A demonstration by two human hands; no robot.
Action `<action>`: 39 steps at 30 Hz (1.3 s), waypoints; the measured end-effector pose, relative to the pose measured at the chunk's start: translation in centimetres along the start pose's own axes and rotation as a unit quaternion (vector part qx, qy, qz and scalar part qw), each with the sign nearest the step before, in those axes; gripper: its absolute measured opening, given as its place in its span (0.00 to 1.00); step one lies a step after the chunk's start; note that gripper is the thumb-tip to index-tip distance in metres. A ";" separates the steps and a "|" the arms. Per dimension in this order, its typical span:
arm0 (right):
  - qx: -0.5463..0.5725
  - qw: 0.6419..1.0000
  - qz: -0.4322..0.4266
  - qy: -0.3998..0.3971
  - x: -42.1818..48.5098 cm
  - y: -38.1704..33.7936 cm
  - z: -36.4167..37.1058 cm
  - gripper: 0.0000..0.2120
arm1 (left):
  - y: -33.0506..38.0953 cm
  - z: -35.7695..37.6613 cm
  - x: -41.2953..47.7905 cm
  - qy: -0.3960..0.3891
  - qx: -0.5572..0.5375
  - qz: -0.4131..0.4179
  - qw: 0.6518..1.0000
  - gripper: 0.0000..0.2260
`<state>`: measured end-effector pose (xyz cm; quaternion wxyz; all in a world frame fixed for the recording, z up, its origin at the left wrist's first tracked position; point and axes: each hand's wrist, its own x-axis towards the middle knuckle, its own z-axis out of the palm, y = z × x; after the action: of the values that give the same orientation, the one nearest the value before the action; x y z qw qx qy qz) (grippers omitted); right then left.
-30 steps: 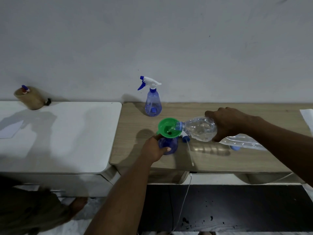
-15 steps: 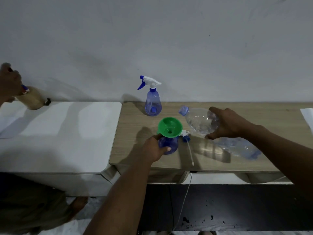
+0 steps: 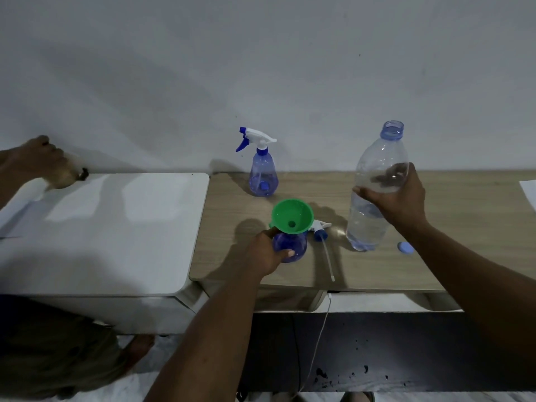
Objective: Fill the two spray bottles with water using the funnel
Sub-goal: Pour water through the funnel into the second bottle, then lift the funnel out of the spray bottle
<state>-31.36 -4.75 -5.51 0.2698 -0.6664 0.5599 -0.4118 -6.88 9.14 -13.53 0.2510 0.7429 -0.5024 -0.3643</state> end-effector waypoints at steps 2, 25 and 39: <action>0.009 1.000 0.008 0.022 0.1 -0.1 0.5 0.35 | 0.2 -0.1 -0.2 -0.002 -0.001 -0.002 1.000 0.24; -0.083 0.951 -0.272 -0.123 -7.4 -3.7 6.2 0.40 | 1.2 -0.5 -0.7 -0.002 0.144 0.078 0.987 0.07; -0.315 0.836 -0.246 -0.377 -1.9 -8.2 8.7 0.47 | 0.4 -0.1 -0.1 0.013 -0.009 -0.024 1.000 0.25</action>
<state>-19.68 -1.98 -3.74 0.1254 -0.9346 0.3324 0.0173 -7.01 9.14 -13.15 0.2553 0.7574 -0.4777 -0.3647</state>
